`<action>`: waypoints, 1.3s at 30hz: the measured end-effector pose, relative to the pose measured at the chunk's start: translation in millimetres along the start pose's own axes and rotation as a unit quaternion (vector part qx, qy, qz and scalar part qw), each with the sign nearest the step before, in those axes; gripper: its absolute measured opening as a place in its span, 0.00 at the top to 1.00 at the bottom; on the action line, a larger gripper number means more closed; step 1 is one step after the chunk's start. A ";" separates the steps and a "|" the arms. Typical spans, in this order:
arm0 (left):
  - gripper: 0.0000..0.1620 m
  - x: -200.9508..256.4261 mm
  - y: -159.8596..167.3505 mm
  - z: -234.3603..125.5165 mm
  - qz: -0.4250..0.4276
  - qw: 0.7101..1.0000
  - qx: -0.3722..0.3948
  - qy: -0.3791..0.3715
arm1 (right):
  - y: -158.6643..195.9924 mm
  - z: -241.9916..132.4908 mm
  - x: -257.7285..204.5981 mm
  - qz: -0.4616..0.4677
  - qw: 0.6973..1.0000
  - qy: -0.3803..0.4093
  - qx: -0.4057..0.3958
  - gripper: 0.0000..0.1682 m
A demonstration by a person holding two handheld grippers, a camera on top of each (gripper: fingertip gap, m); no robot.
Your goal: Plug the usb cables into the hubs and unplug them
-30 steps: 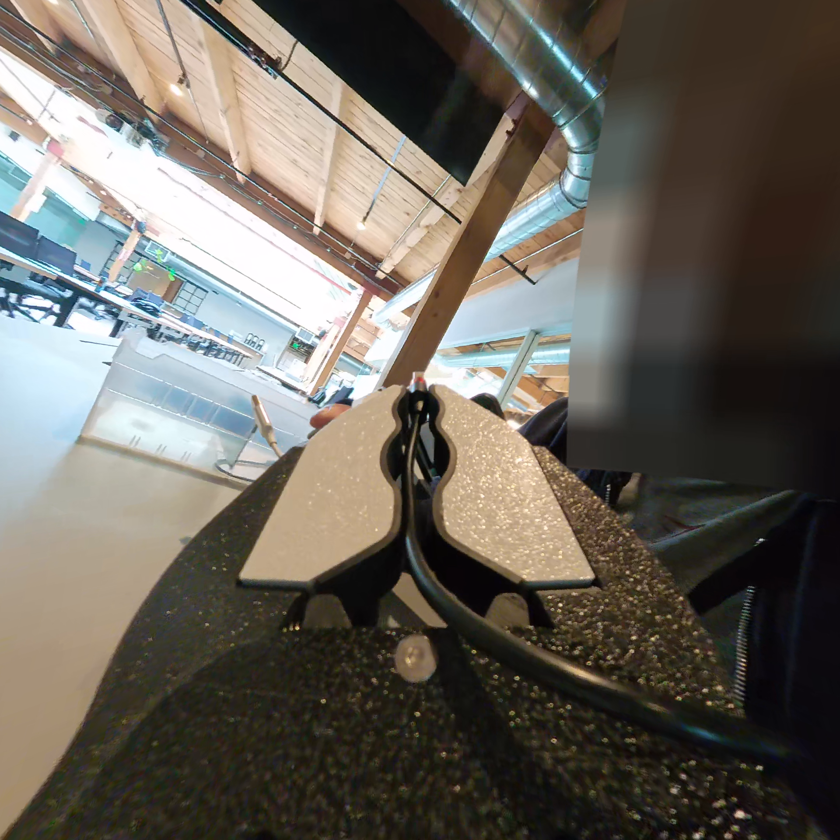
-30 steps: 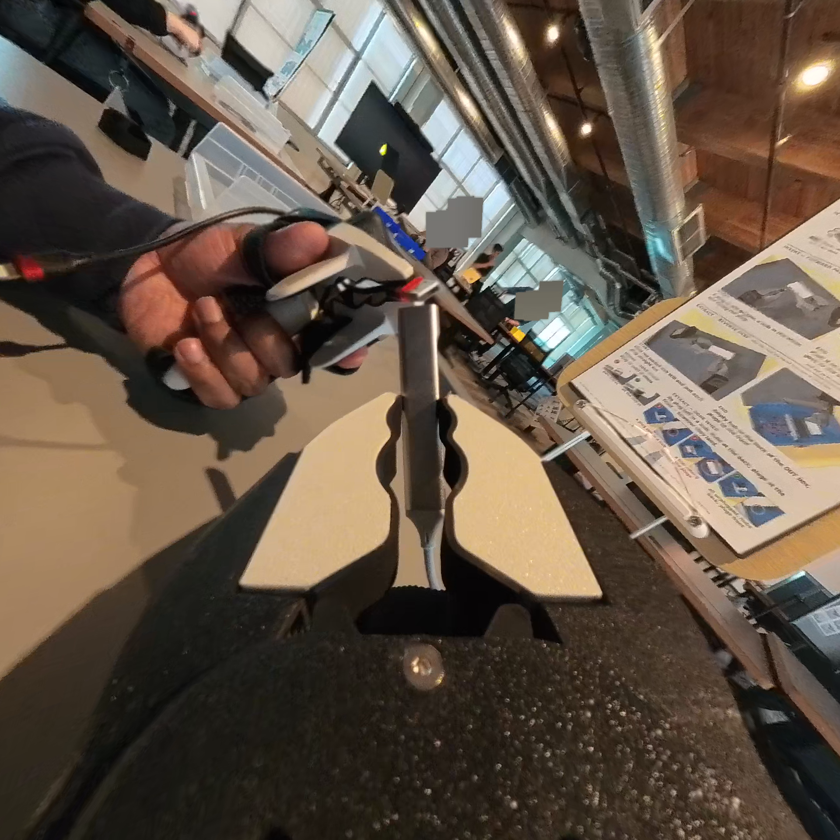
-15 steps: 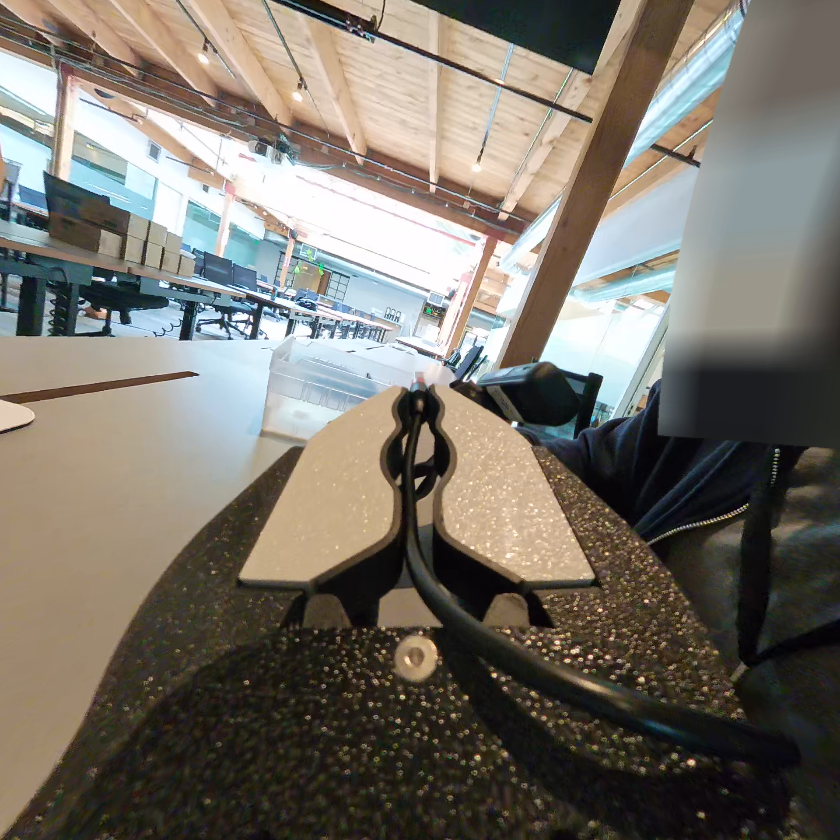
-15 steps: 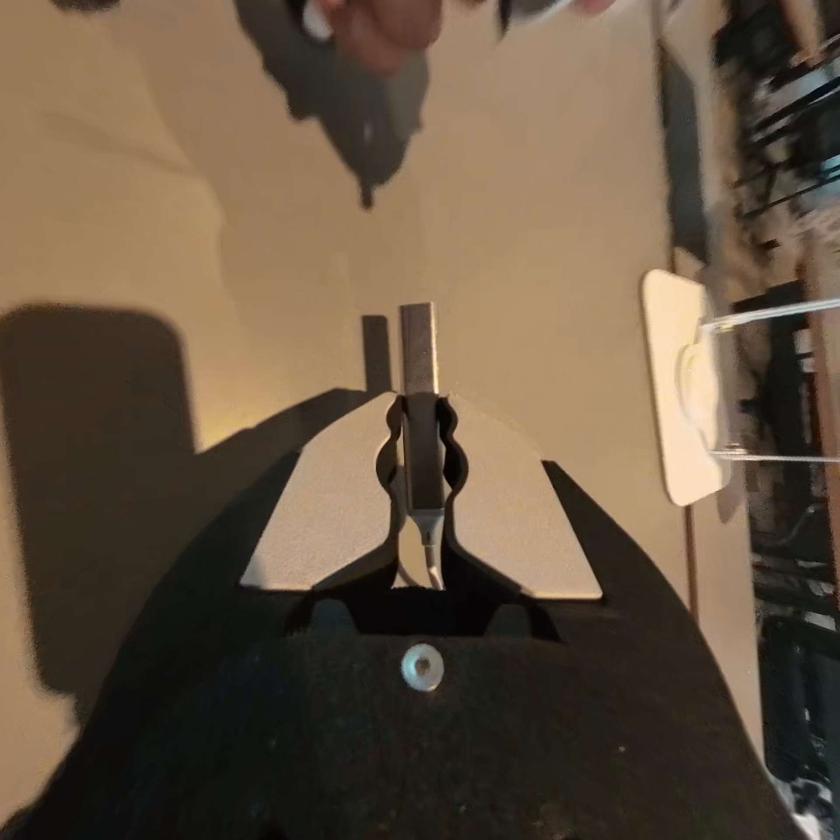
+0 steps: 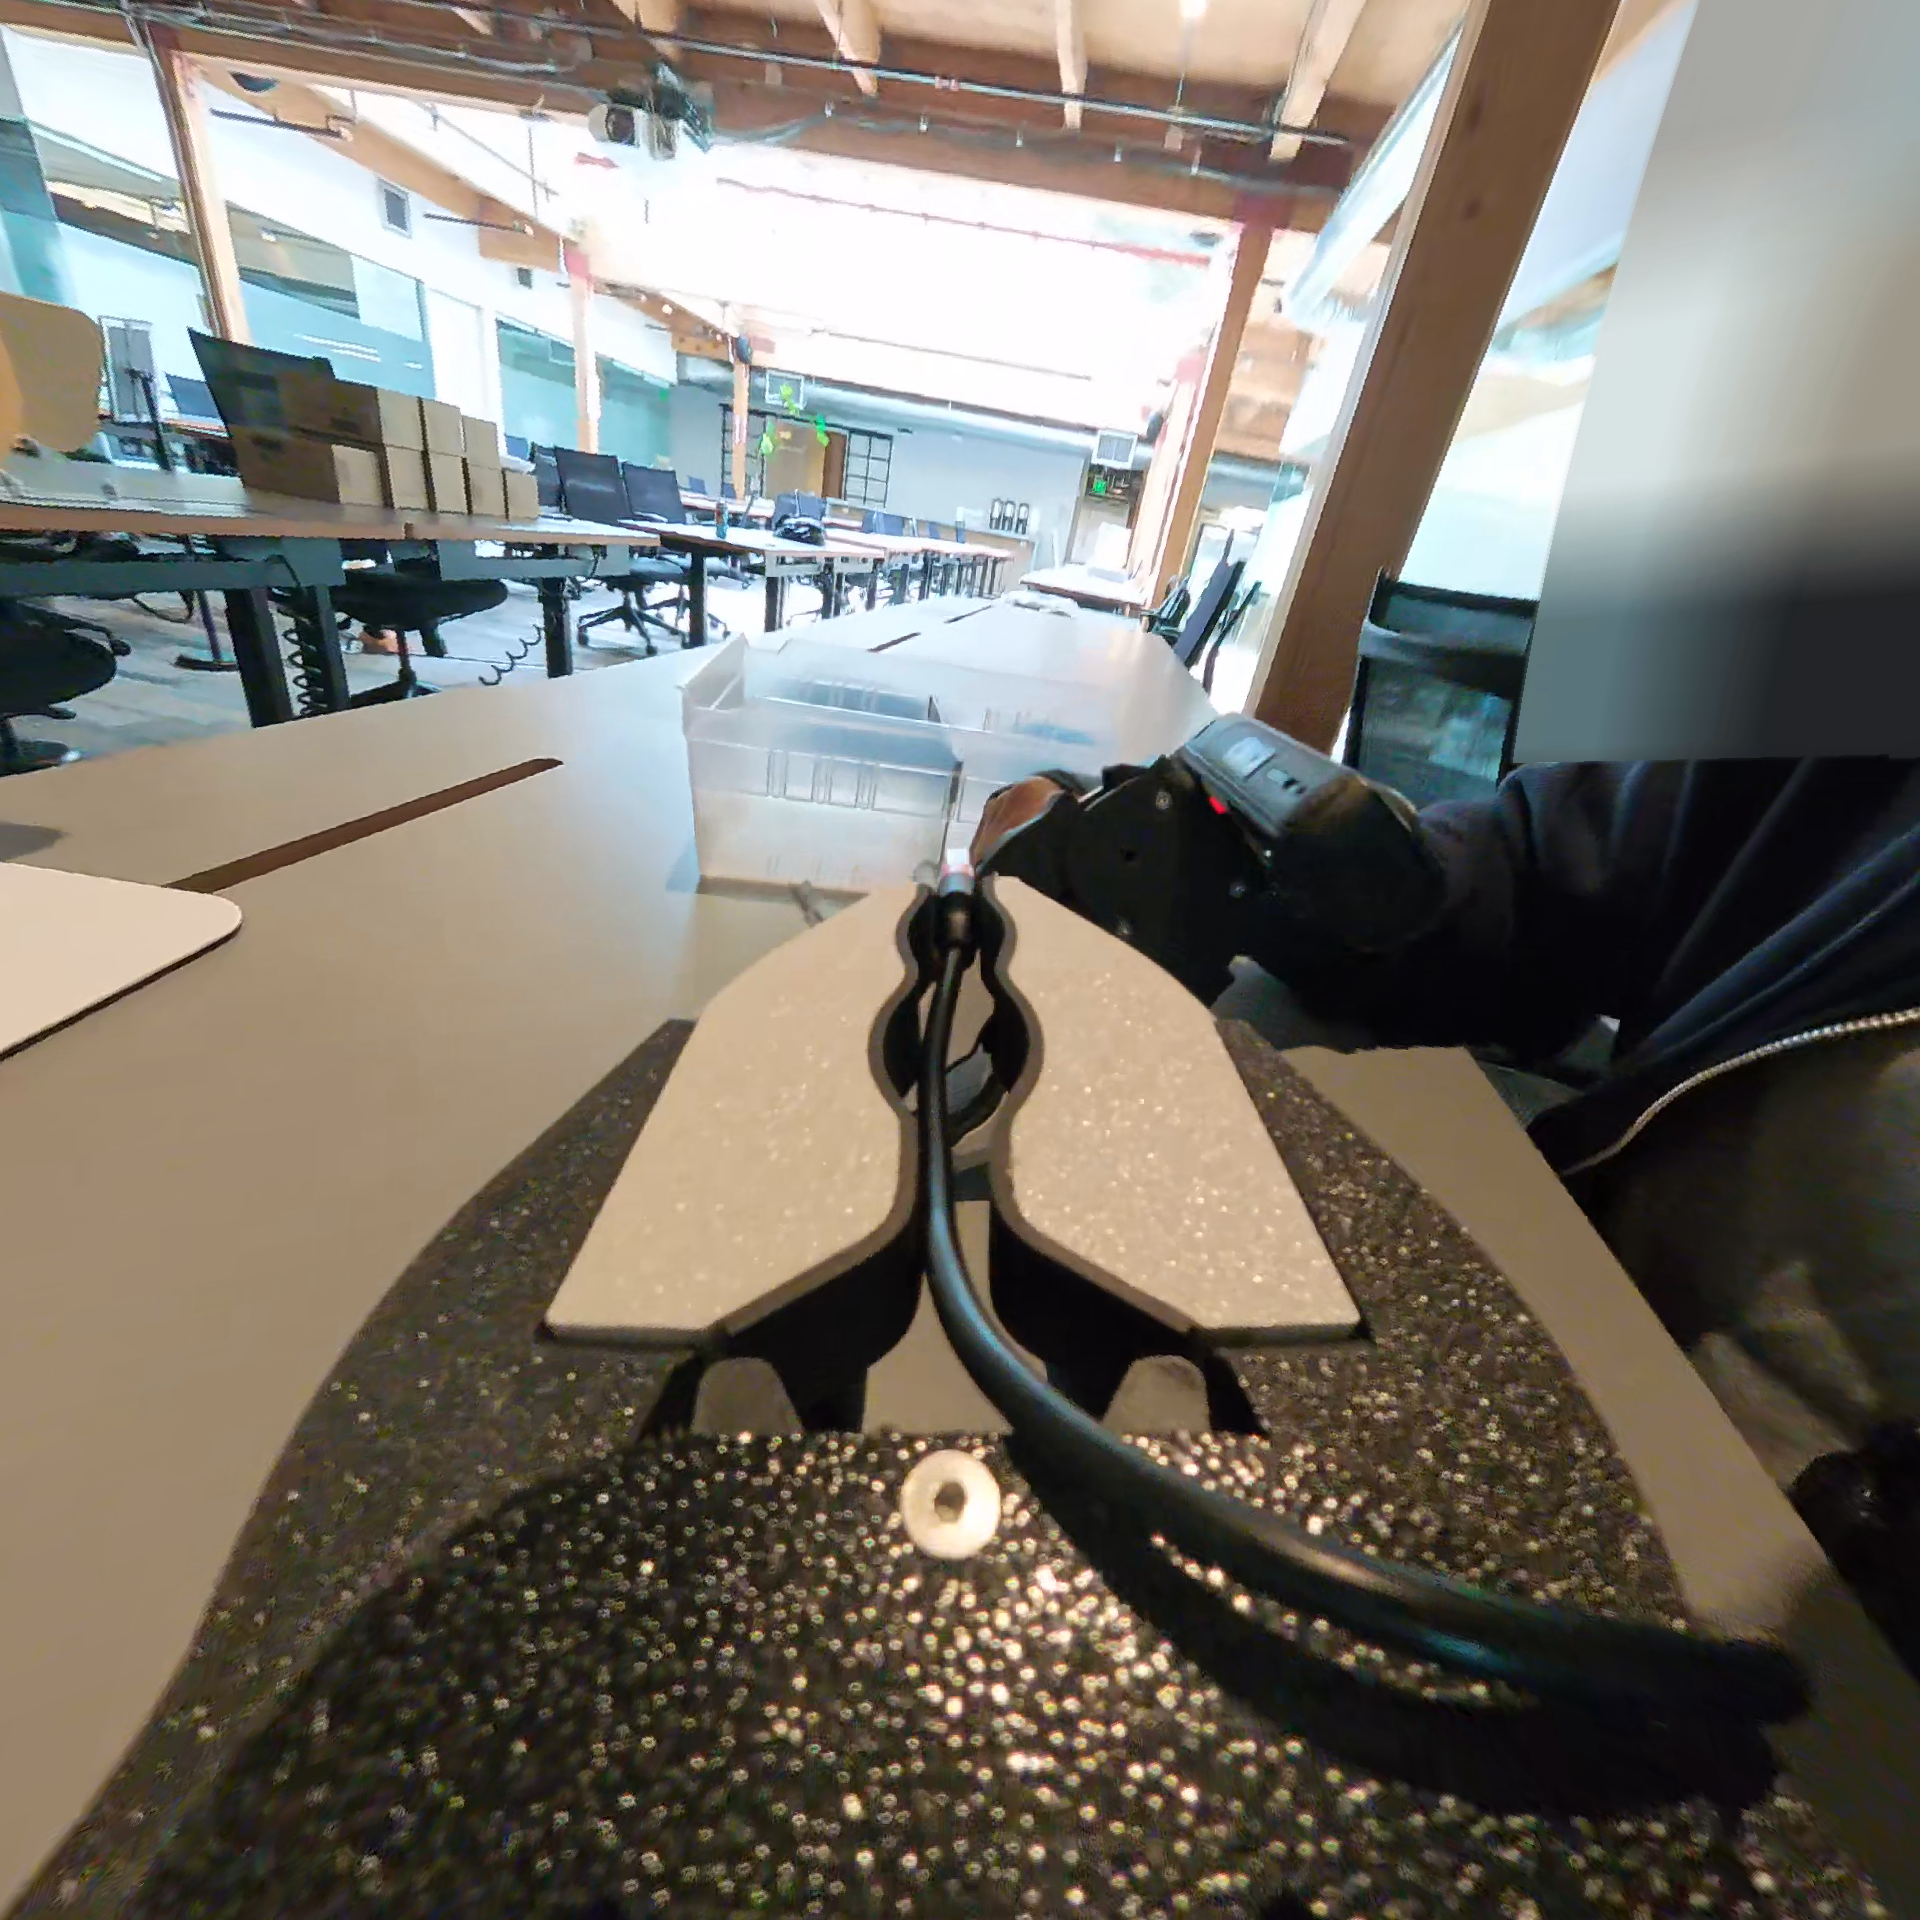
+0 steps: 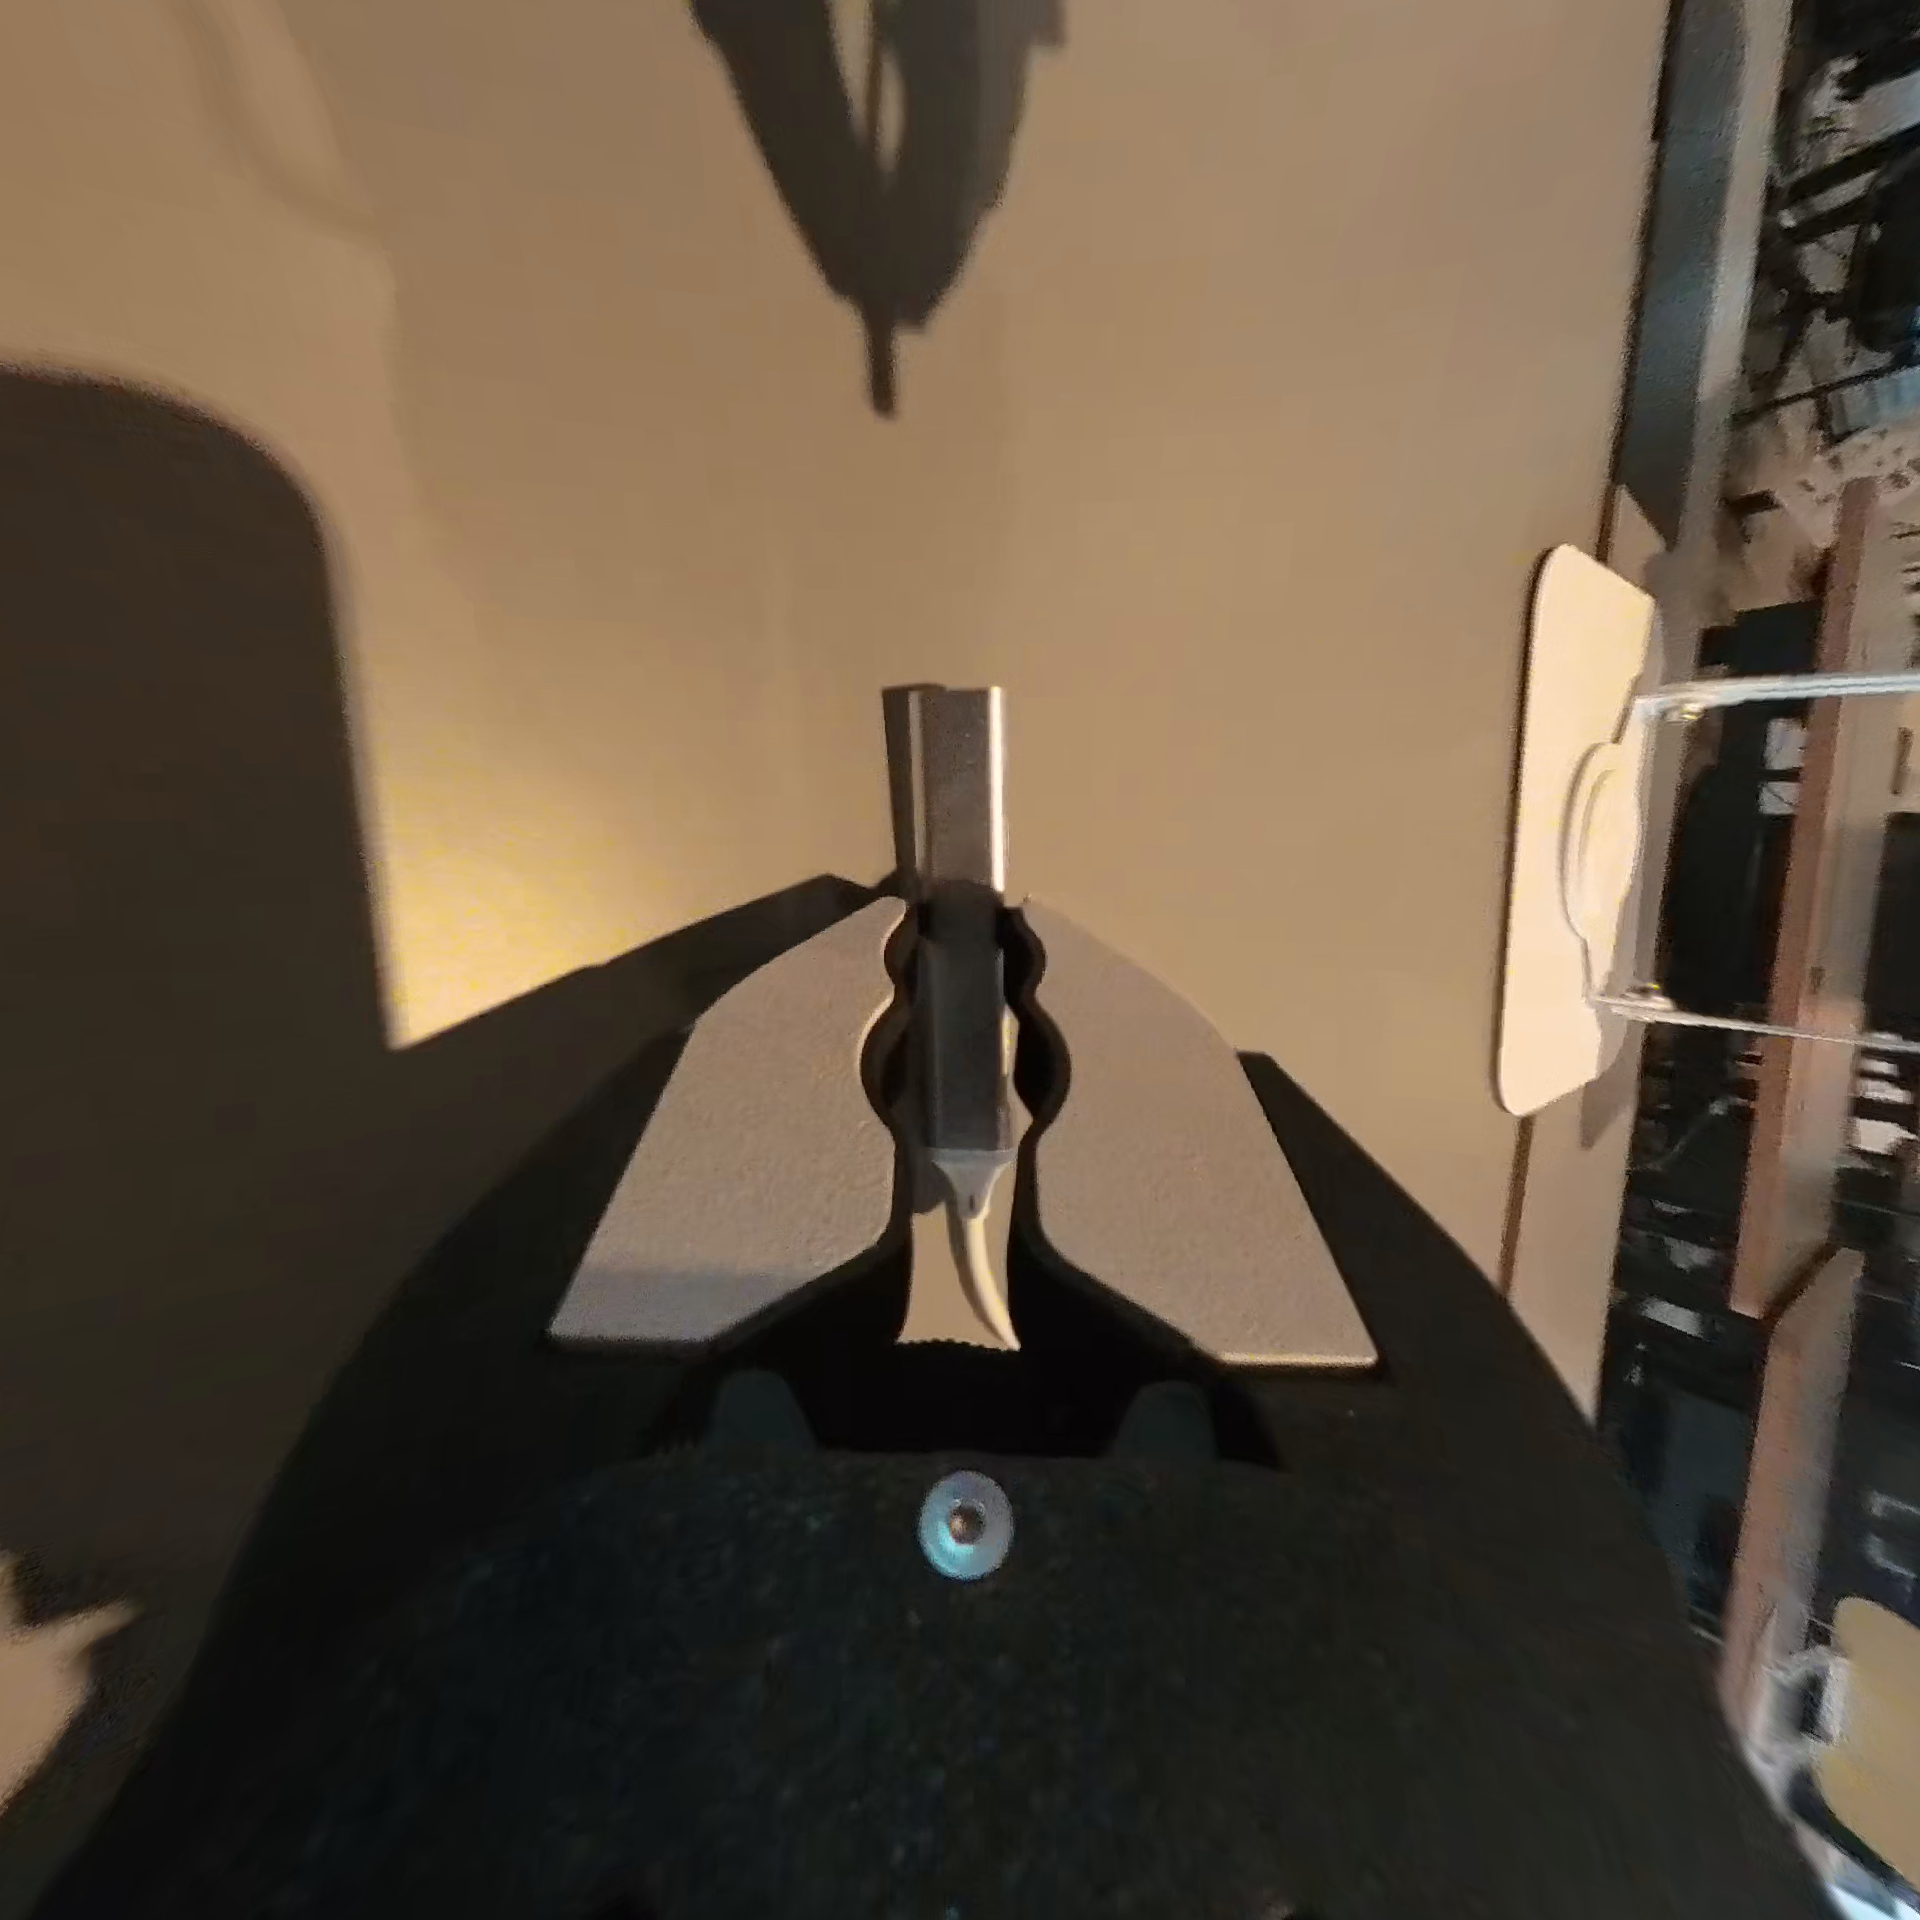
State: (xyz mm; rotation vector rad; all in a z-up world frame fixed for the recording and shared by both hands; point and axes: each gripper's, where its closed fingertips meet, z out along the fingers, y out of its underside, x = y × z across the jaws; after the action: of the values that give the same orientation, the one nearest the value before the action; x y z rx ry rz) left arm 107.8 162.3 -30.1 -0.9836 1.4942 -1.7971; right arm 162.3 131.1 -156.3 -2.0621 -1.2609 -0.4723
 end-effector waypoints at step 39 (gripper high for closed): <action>0.96 8.2 -3.7 1.1 0.041 0.999 -0.005 0.002 | -86.5 -133.8 35.6 0.415 0.618 -0.370 0.555 0.91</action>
State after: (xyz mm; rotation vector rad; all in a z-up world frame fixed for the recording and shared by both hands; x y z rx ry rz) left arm 104.2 155.7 -25.0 -0.9106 1.5262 -1.7363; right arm 107.5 87.3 -8.9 -1.3560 -0.4633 1.3946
